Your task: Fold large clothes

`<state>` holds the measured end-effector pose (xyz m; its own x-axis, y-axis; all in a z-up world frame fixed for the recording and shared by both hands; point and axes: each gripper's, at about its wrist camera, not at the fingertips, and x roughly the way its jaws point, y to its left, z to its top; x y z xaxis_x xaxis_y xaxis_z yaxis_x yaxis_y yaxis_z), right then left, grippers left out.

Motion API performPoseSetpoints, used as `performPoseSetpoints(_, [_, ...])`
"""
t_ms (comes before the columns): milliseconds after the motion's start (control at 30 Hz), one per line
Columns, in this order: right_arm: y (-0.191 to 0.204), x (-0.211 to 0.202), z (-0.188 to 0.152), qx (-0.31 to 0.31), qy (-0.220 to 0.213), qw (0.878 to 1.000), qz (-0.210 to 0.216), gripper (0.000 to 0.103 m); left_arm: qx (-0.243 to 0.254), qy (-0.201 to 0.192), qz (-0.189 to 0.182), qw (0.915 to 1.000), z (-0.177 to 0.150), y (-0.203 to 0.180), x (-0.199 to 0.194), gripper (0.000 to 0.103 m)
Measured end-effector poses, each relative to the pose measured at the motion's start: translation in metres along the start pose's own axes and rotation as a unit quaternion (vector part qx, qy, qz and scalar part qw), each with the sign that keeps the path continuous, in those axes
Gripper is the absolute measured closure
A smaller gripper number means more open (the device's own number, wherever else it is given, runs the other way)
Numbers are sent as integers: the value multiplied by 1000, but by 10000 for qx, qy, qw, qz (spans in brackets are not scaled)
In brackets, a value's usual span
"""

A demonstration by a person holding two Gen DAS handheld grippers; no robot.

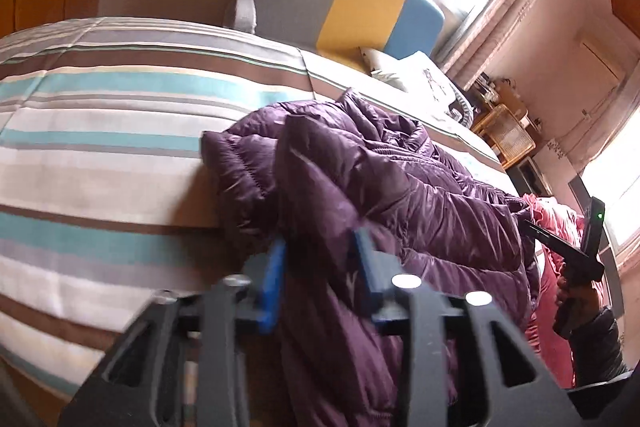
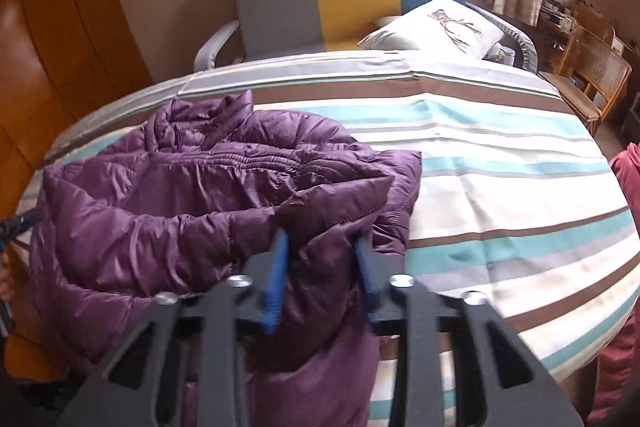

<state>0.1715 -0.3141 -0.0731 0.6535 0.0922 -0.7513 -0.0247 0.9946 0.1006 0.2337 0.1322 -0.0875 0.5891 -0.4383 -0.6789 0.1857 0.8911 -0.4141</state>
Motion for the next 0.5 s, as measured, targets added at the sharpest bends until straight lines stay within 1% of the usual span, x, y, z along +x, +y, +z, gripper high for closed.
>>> performPoseSetpoints(33, [3, -2, 0, -75, -23, 10000, -22, 88, 69, -32, 68, 9999, 0, -2, 0, 88])
performPoseSetpoints(67, [6, -2, 1, -119, -61, 9999, -52, 93, 80, -56, 17, 10000, 1, -3, -2, 96])
performPoseSetpoints(100, [5, -7, 2, -133, -95, 9998, -65, 94, 63, -85, -17, 9999, -1, -1, -4, 100])
performPoseSetpoints(133, [6, -13, 2, -135, -162, 9998, -69, 96, 64, -117, -20, 9999, -1, -2, -6, 101])
performPoseSetpoints(200, [9, -21, 4, -137, -289, 9995, -72, 96, 126, -220, -10, 9997, 1, -5, -14, 102])
performPoseSetpoints(300, [11, -35, 15, -106, -569, 9983, -73, 96, 197, -419, 38, 9989, -1, -8, -28, 102])
performPoseSetpoints(400, [11, -44, 31, -21, -856, 9963, -41, 97, 170, -650, 116, 9977, 13, -8, -39, 102])
performPoseSetpoints(500, [14, -40, 51, 79, -1080, 9941, -78, 97, 63, -847, 242, 9961, 34, -5, -40, 102])
